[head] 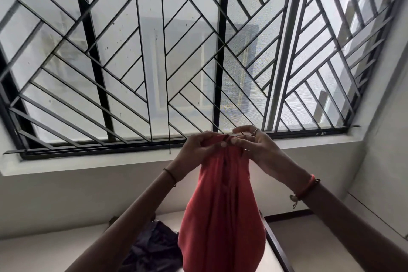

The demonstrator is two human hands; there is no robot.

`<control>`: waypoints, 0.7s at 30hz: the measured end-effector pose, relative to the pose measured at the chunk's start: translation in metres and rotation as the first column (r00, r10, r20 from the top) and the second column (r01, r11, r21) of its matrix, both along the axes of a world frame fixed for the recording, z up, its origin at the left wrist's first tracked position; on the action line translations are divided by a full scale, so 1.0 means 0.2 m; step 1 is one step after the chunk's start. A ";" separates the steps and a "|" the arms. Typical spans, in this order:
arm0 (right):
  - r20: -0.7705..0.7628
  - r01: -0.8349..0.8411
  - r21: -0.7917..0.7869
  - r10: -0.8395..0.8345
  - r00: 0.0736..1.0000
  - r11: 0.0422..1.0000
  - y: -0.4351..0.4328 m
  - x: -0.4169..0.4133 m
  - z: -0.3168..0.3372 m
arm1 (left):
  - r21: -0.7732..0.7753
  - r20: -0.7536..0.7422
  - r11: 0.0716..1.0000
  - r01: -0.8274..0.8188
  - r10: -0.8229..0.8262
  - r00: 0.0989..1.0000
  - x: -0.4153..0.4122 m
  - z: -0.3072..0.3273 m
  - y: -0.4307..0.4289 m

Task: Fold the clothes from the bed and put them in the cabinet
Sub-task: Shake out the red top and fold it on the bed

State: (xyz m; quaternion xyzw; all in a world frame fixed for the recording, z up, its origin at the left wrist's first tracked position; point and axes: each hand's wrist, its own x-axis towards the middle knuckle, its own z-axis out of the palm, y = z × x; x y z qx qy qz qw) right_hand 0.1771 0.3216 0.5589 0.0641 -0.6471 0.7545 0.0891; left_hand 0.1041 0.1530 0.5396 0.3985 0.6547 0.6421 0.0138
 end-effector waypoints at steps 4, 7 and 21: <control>0.204 -0.129 0.026 0.121 0.972 0.991 0.02 -0.01 -0.02 | -0.007 0.026 0.999 0.044 -0.044 0.999 0.00 -0.01 -0.01; 0.270 -0.158 -0.005 0.153 0.950 0.987 0.06 -0.01 -0.04 | -0.049 0.039 0.995 0.089 -0.087 0.995 -0.01 -0.02 -0.01; 0.137 -0.073 -0.290 0.117 0.984 0.954 0.12 0.01 -0.01 | -0.372 0.178 0.901 0.220 -0.164 0.970 -0.11 -0.19 -0.17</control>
